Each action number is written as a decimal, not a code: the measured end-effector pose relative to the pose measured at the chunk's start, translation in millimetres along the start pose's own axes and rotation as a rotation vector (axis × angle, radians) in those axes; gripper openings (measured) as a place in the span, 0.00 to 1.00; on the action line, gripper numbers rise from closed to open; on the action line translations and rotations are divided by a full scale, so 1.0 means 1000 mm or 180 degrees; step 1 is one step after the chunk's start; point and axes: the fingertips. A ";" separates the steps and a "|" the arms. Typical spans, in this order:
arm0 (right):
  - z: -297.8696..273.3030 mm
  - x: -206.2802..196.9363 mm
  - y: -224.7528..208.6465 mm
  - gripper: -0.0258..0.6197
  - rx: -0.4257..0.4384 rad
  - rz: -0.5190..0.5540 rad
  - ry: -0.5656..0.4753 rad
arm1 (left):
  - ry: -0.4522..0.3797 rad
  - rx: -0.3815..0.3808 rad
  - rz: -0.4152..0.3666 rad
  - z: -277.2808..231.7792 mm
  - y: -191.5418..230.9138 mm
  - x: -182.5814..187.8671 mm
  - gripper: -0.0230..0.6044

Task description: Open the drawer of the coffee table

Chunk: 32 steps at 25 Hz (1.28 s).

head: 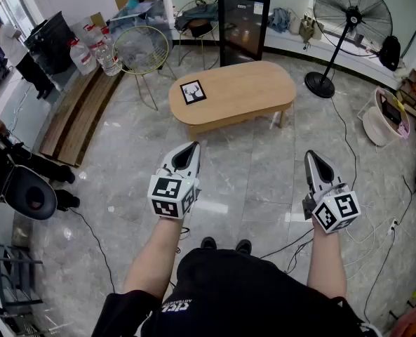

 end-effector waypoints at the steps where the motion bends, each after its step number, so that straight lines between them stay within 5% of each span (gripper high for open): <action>1: -0.001 -0.001 -0.002 0.04 0.0001 0.0003 0.0000 | 0.0004 0.0002 0.0000 -0.002 0.000 0.000 0.05; 32: 0.042 -0.022 -0.064 0.05 0.0271 -0.0354 0.0107 | 0.0102 -0.0048 0.0069 -0.035 -0.069 -0.027 0.05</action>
Point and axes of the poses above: the fingertips, and each gripper's own axes: z backward along the fingers, y to its left, x out of its top, and after that the axes turned 9 degrees about -x, right-handed
